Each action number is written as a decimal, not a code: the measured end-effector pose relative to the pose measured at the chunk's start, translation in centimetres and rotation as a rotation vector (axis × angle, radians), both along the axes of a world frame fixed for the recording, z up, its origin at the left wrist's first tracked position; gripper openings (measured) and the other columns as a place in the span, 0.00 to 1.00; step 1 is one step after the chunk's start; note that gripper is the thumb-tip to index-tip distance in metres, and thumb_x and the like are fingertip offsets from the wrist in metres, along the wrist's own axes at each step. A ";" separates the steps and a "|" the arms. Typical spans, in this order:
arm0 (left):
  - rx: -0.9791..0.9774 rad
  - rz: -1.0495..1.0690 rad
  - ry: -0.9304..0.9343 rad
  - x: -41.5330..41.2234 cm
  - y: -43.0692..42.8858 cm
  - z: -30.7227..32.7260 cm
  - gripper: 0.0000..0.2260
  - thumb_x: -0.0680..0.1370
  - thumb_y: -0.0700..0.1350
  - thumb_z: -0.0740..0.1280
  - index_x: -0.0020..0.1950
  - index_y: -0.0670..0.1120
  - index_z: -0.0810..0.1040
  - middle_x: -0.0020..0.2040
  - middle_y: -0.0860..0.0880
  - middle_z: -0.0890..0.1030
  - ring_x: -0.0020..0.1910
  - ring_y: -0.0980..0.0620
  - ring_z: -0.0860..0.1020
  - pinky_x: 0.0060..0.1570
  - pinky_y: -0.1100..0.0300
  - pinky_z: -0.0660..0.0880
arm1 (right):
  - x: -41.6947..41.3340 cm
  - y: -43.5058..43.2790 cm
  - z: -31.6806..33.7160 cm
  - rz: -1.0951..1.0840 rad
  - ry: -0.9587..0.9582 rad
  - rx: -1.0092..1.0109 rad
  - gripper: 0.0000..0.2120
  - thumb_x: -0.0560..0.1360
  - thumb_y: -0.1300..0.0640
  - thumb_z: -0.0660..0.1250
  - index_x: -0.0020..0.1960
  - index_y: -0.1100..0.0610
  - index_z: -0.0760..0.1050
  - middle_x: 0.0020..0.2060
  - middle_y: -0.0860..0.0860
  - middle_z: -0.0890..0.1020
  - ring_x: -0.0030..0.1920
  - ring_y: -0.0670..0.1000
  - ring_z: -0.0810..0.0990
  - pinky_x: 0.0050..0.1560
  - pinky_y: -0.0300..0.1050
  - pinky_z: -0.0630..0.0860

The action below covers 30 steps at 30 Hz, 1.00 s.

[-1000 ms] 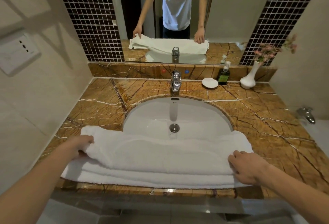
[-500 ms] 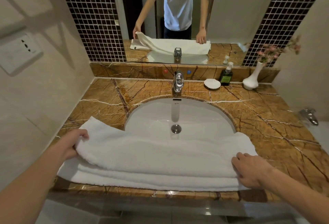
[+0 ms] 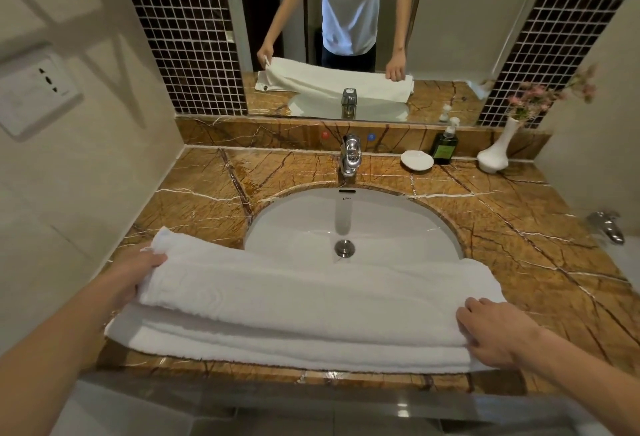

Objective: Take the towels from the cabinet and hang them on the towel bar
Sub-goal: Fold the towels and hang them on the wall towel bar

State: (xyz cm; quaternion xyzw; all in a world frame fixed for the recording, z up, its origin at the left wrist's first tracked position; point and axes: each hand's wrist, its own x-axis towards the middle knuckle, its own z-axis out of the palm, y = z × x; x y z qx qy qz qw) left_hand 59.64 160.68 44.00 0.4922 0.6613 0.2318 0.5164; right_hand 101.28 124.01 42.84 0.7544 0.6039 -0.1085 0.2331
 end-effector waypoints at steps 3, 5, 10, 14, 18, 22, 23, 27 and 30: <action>0.023 0.031 0.049 -0.8 -0.2 -0.8 0.18 0.76 0.32 0.64 0.66 0.40 0.73 0.58 0.42 0.77 0.52 0.39 0.77 0.48 0.50 0.75 | -0.2 -0.1 0.2 -0.002 0.009 -0.005 0.14 0.76 0.47 0.56 0.58 0.50 0.71 0.54 0.49 0.76 0.47 0.47 0.71 0.51 0.44 0.73; 0.041 0.001 0.146 -1.5 -0.4 -1.7 0.19 0.75 0.34 0.66 0.66 0.41 0.74 0.60 0.40 0.78 0.54 0.37 0.78 0.55 0.45 0.74 | -0.4 0.0 0.3 -0.001 0.005 -0.013 0.13 0.76 0.47 0.56 0.57 0.50 0.71 0.53 0.49 0.77 0.46 0.47 0.69 0.51 0.44 0.72; 0.263 -0.111 0.482 -0.3 -2.1 -3.0 0.24 0.75 0.37 0.67 0.70 0.38 0.67 0.61 0.34 0.75 0.55 0.35 0.75 0.54 0.44 0.74 | -1.0 -0.1 0.7 -0.009 0.027 -0.019 0.08 0.76 0.48 0.56 0.52 0.48 0.70 0.45 0.46 0.71 0.47 0.47 0.73 0.49 0.43 0.71; 0.593 -0.388 1.074 3.0 -5.0 -2.2 0.29 0.77 0.48 0.62 0.75 0.44 0.56 0.74 0.38 0.61 0.72 0.39 0.61 0.71 0.42 0.58 | -1.0 0.1 0.8 -0.012 0.020 -0.007 0.08 0.77 0.48 0.52 0.48 0.48 0.68 0.47 0.49 0.77 0.44 0.49 0.74 0.47 0.45 0.72; 0.739 -0.868 0.876 6.9 -8.6 -3.2 0.28 0.80 0.58 0.48 0.78 0.52 0.45 0.78 0.46 0.44 0.77 0.45 0.42 0.73 0.43 0.37 | -1.2 1.3 1.1 0.031 0.031 0.157 0.12 0.77 0.46 0.49 0.45 0.48 0.70 0.40 0.46 0.76 0.41 0.48 0.75 0.46 0.44 0.73; 0.720 -1.115 0.875 9.4 -11.5 -5.9 0.32 0.74 0.68 0.35 0.76 0.59 0.37 0.77 0.50 0.35 0.75 0.45 0.33 0.68 0.37 0.31 | -3.4 3.1 -0.6 0.099 0.083 0.466 0.19 0.78 0.45 0.48 0.47 0.52 0.74 0.44 0.51 0.78 0.43 0.51 0.75 0.46 0.48 0.74; 0.707 -1.111 0.902 9.7 -11.9 -6.2 0.33 0.72 0.68 0.32 0.76 0.60 0.36 0.77 0.51 0.34 0.75 0.45 0.33 0.68 0.35 0.32 | -4.0 3.5 -1.2 0.066 0.093 0.421 0.21 0.79 0.44 0.48 0.56 0.53 0.75 0.56 0.55 0.79 0.55 0.55 0.77 0.56 0.52 0.74; 0.703 -1.057 0.943 9.3 -12.2 -7.3 0.35 0.70 0.70 0.30 0.76 0.61 0.37 0.77 0.52 0.36 0.77 0.44 0.37 0.66 0.33 0.33 | -4.9 3.3 -3.4 -0.105 0.143 0.195 0.38 0.71 0.34 0.27 0.78 0.48 0.40 0.73 0.49 0.35 0.77 0.56 0.37 0.73 0.58 0.36; 0.699 -1.031 0.934 8.2 -12.5 -7.6 0.35 0.70 0.71 0.31 0.75 0.62 0.36 0.78 0.52 0.38 0.77 0.44 0.39 0.66 0.32 0.34 | -5.4 2.0 -5.1 -0.161 0.100 0.232 0.37 0.72 0.34 0.27 0.77 0.49 0.36 0.73 0.52 0.34 0.76 0.56 0.36 0.70 0.55 0.28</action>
